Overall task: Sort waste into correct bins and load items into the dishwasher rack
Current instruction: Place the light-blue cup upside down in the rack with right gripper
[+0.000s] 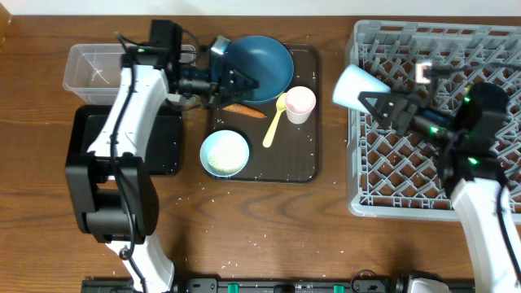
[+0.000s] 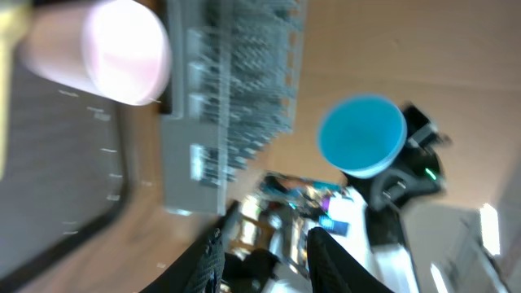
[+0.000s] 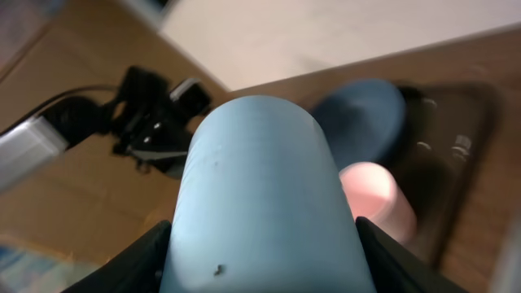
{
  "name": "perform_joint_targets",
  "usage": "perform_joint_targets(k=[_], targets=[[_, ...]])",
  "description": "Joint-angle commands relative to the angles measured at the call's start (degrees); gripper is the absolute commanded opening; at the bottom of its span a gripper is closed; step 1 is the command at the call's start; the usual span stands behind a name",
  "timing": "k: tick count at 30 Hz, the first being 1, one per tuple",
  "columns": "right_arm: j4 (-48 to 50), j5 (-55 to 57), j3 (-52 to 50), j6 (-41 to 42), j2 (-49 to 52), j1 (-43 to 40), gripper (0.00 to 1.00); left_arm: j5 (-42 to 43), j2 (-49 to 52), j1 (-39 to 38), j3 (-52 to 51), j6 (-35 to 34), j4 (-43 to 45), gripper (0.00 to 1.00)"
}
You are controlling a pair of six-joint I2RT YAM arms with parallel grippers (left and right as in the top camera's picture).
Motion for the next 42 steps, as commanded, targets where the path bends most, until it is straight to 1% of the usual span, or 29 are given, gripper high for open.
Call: perform_joint_targets(k=[1,4,5,6,8,10,13,19,27,35,36,40,42], targets=[[-8.28,9.94,2.38,-5.33,-4.90,-1.57,0.37,-9.84,-1.60,1.27,1.31,0.92,0.00,0.37],[-23.63,23.30,6.71,-11.32,-8.07,-1.40,0.37,-18.43,-1.60,1.75,1.31,0.92,-0.09,0.37],[-27.19,26.95,8.04,-12.57,-8.59,-1.36,0.37,-20.92,-1.60,1.75,1.31,0.92,-0.26,0.37],[-32.65,32.89,10.32,-14.32,-9.11,-1.36,0.36,-23.67,-1.60,1.75,1.31,0.92,-0.57,0.37],[-39.60,40.89,13.77,-16.35,-9.31,-1.38,0.38,-28.02,-1.60,1.75,1.31,0.92,-1.29,0.37],[-45.13,48.59,16.98,-17.18,-9.01,-1.36,0.38,-32.06,-1.60,1.73,1.31,0.92,-1.75,0.37],[-48.98,54.18,19.02,-18.05,-8.24,-1.38,0.36,-35.82,-1.60,1.73,1.25,0.92,-1.97,0.37],[-51.76,55.36,19.15,-18.25,-2.19,-1.36,0.33,-37.40,-1.60,1.68,1.14,0.94,-2.38,0.37],[-54.16,50.23,19.17,-18.23,10.60,-1.36,0.30,-38.73,-1.60,1.68,1.14,0.94,-3.34,0.37],[-52.74,50.27,19.15,-18.29,18.25,-1.36,0.32,-42.12,-1.60,1.25,1.14,0.94,-4.92,0.37],[-52.41,50.25,19.15,-18.29,18.99,-1.29,0.35,-42.73,-1.60,0.94,1.14,0.96,-4.92,0.37],[-51.78,50.25,19.15,-18.29,20.33,-0.28,0.68,-45.70,-1.60,-1.75,1.14,1.18,-4.74,0.41],[-51.78,50.10,19.34,-18.27,20.09,0.09,0.81,-47.25,-1.60,-3.50,1.16,1.20,-4.28,0.43]])
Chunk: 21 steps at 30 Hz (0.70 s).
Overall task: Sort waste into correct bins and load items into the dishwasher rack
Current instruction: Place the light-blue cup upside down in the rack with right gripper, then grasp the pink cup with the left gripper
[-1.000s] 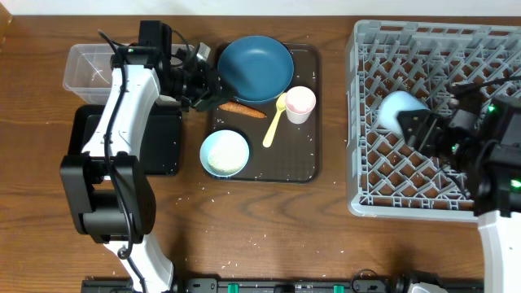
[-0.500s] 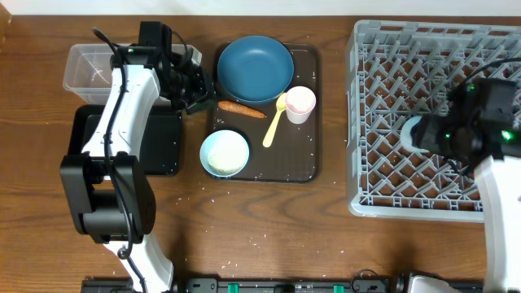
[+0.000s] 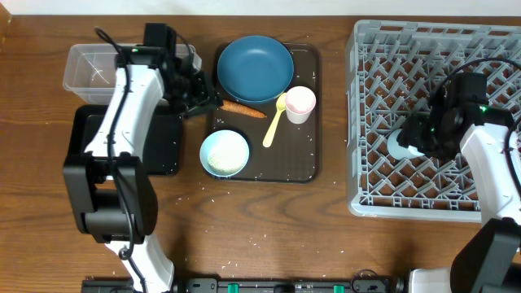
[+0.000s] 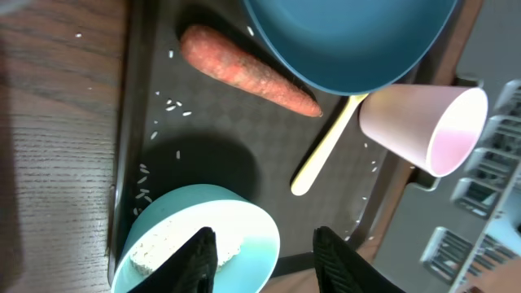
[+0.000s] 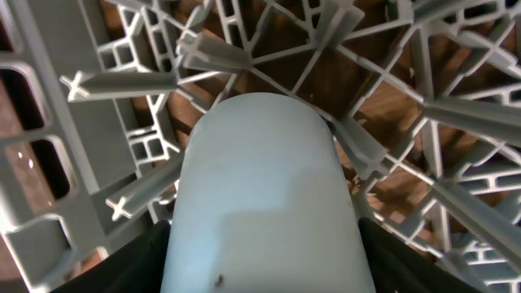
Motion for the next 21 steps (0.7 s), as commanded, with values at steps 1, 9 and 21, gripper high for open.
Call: perform_joint_targets(k=[1,9,21], targets=[[-0.13,-0.92,1.01,-0.72,-0.37,1.20,0.86,-4.35,-1.60,-3.50,1.16,1.05,0.72,0.45],[-2.75,-4.11,5.77,-0.96,-4.02,1.20,0.99,-10.12,-1.60,-12.92,1.33,1.36,9.03,0.60],[-4.42,-4.63,7.02,-1.16,-8.90,1.20,0.99,-18.67,1.53,-20.70,1.31,0.50,18.97,0.64]])
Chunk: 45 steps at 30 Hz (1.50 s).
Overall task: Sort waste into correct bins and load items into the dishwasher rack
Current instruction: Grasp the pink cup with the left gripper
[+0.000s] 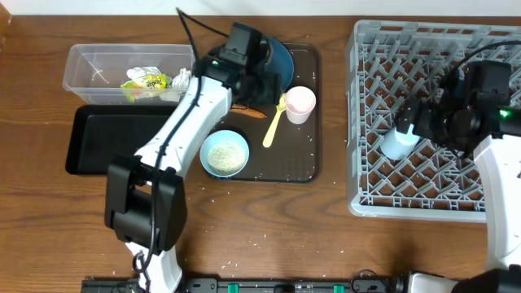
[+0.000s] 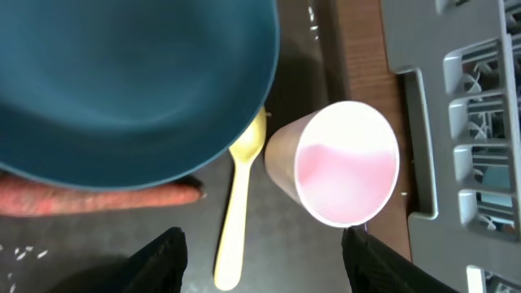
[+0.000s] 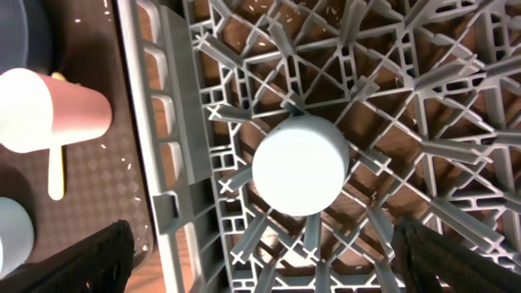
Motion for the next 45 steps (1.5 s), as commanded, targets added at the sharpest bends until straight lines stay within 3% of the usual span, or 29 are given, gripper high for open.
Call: perform_joint_targets(k=[1,22,29,31,35,40,45], targets=[[-0.79,-0.68,0.85,-0.72,-0.57,0.37,0.99,-4.59,1.97,-1.42,1.25,-0.35,0.57,0.64],[-1.44,-0.61,0.85,-1.57,-0.57,0.37,0.99,-4.52,8.24,-4.72,1.22,-1.64,4.09,0.62],[-1.66,-0.59,0.85,-2.49,-0.57,0.37,0.99,-4.76,9.11,-5.62,1.22,-1.64,4.39,0.40],[-1.66,-0.61,0.85,-2.60,-0.57,0.37,0.99,-4.76,9.11,-5.62,1.22,-1.62,4.48,0.25],[-1.64,-0.61,0.85,-2.60,-0.57,0.37,0.99,-4.70,9.09,-5.62,1.22,-1.70,4.46,0.06],[-1.66,-0.66,0.85,-2.60,-0.57,0.37,0.99,-3.21,8.61,-5.55,1.27,-4.26,4.44,0.06],[-1.14,-3.67,0.85,-3.13,-0.57,0.39,0.99,6.78,4.68,-3.15,1.27,-5.09,3.78,0.06]])
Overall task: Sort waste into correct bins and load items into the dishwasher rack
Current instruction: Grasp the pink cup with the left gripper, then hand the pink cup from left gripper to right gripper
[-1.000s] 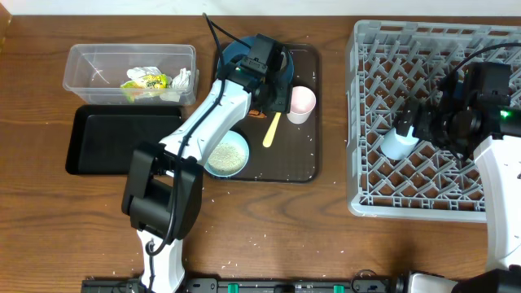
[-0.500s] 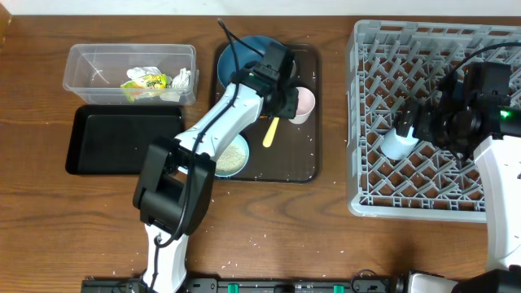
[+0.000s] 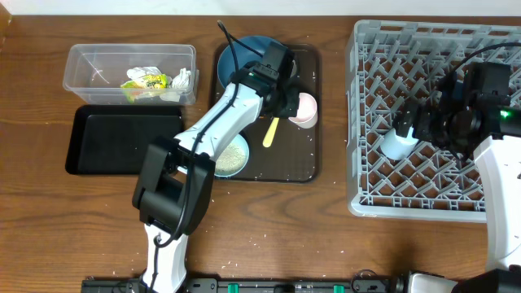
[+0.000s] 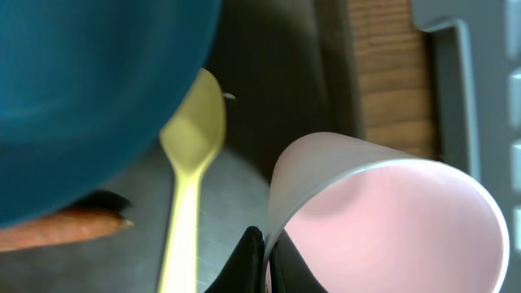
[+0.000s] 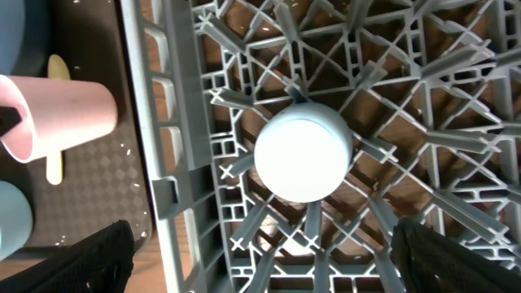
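My left gripper (image 4: 265, 260) is shut on the rim of the pink cup (image 4: 383, 220), one finger inside and one outside. The cup (image 3: 306, 110) lies tilted on the dark serving tray (image 3: 301, 163), beside a yellow spoon (image 4: 191, 163) and a blue plate (image 4: 81, 73). A light blue cup (image 5: 303, 155) stands upside down in the grey dishwasher rack (image 3: 431, 195). My right gripper (image 5: 260, 268) hovers open above that cup, touching nothing. An orange carrot (image 4: 57, 229) lies below the plate.
At the back left stands a clear bin (image 3: 81, 69) holding a wrapper. In front of it lies a black tray (image 3: 122, 142). A small pale bowl of rice (image 3: 236, 159) sits on the serving tray, partly under my left arm. Rice grains are scattered on the wooden table.
My left gripper was open above the pink cup; now it is down at the cup and shut on its rim. The right gripper and the light blue cup are where they were.
First my right gripper held the light blue cup in the air left of the rack, the left one near the plate. Then the cup was down in the rack. Then the right stood open above it and the left over the pink cup, which it now grips.
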{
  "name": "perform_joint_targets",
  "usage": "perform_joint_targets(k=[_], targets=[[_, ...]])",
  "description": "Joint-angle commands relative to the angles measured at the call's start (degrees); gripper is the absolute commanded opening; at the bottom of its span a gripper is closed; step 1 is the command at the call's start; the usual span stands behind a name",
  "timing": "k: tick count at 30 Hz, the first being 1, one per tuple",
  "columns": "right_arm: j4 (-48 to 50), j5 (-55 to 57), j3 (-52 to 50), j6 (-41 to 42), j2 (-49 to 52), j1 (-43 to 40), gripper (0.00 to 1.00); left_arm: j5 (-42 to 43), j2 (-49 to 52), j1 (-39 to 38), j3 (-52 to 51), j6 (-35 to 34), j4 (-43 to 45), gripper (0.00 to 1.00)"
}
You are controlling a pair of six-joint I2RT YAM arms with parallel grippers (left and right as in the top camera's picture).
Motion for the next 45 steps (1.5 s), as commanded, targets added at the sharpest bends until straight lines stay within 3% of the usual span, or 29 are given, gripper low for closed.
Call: perform_joint_targets(k=[1,8,14,19,29,38,45], targets=[[0.70,-5.09,0.85,-2.01,-0.59,0.39,0.99,9.53,-4.74,2.89,1.27,-2.14,-0.68,0.06],[8.74,-27.26,0.79,-7.96,-0.57,1.55,0.99,32.59,-12.79,12.79,1.27,-4.11,-1.51,0.06],[20.85,-36.79,0.09,-8.22,-0.57,5.90,0.99,51.49,-15.78,20.13,1.27,-4.55,-1.49,0.06],[32.26,-43.89,0.09,-7.10,-0.35,10.64,0.99,62.58,-15.78,21.81,1.25,-4.52,-1.49,0.06],[44.63,-50.53,0.09,-6.75,-0.35,17.55,0.99,74.55,-15.78,21.81,1.25,-4.50,-1.46,0.07],[49.77,-51.63,0.09,-6.75,-0.35,22.34,0.99,74.55,-15.78,21.24,1.25,-4.52,-1.51,0.06],[50.25,-51.63,0.09,-6.73,0.28,24.09,0.90,74.55,-15.78,20.61,1.25,-4.52,-1.51,0.06]])
